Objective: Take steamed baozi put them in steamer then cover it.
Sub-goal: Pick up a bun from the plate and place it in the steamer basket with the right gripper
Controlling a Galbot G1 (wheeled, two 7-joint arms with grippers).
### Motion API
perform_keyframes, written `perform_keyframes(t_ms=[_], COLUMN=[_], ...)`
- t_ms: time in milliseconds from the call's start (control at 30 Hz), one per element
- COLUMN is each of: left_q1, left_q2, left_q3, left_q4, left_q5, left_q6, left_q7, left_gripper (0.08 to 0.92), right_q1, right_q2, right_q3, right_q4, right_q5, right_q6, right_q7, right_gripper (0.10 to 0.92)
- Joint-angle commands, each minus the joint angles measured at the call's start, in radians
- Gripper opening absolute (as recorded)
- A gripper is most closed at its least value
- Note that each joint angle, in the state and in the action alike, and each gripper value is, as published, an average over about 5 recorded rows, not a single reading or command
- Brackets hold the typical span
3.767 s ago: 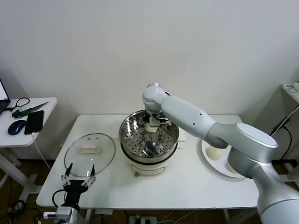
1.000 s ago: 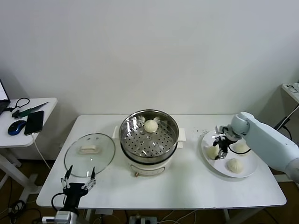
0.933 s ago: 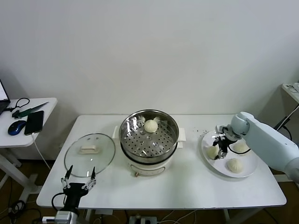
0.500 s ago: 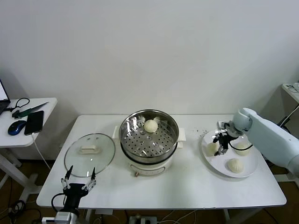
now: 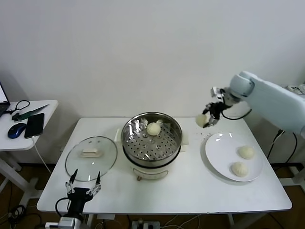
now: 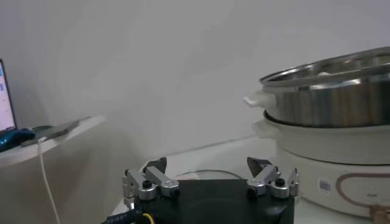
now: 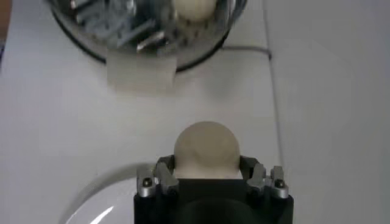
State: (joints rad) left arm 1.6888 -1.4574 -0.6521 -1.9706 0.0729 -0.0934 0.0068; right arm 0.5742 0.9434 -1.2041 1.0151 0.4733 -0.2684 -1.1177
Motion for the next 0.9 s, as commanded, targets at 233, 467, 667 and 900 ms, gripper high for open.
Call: perform_keyframes(t_ms=[233,467,667,900], left_q1=[0.016,0.005,0.003,-0.003], left_q2=[0.008,0.012,0.010,0.008], left_q3=[0.023,0.026,0.019,0.012], left_q4=[-0.007,-0.013,-0.008,-0.011], left_q5=[0.001,-0.002,-0.009,-0.017], left_q6=[-0.014,-0.013,-0.013,-0.009], left_q7=[0.002,0.003,0.003,0.003], left_gripper=[0.823,0.823,0.823,0.823], right_q1=[0.143,0.068,-0.012,-0.063], right_q2=[0.357,0.449,0.483,0.500], right_q3=[-0.180,-0.199,-0.209,-0.205], right_q4=[0.027,0.007,-0.025,-0.053], right_q5=[0.290,0.286,0.242,0.194], right_q6=[-0.094,-0.113,-0.115,-0.110], right_q7=[0.080,0.112,0.127,0.126], right_gripper=[0.687,0.687,0.687,0.687])
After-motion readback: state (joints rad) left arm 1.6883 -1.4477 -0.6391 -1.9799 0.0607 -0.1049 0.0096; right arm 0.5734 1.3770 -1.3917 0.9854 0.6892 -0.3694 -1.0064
